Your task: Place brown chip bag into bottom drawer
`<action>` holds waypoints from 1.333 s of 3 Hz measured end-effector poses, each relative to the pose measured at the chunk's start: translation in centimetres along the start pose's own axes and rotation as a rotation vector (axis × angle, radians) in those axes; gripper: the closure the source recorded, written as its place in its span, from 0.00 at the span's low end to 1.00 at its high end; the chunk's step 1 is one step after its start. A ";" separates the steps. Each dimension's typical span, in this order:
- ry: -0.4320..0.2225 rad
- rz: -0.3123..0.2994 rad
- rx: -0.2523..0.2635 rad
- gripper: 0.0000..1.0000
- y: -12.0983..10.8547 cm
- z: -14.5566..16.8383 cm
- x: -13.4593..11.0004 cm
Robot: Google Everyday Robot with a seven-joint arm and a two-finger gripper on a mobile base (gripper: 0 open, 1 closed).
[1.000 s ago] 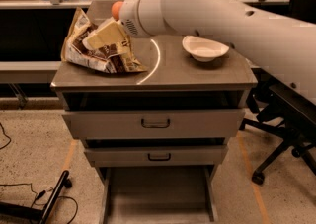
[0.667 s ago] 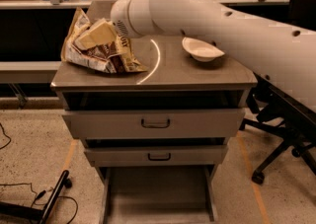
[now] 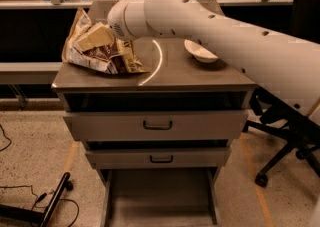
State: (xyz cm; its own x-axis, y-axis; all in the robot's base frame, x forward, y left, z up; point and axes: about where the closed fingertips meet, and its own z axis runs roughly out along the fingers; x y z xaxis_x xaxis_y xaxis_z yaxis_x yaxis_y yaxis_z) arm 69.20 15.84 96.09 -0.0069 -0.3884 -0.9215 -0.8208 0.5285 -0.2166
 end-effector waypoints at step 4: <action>0.047 -0.002 -0.028 0.00 -1.1 1.8 3.0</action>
Offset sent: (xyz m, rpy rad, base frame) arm 0.0317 -0.0235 -0.0532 -0.0848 0.0595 -0.0171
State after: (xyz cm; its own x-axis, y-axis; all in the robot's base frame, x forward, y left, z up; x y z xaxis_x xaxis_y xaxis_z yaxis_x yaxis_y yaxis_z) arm 71.12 15.43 92.98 -0.0314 -0.4247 -0.9048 -0.8368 0.5063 -0.2086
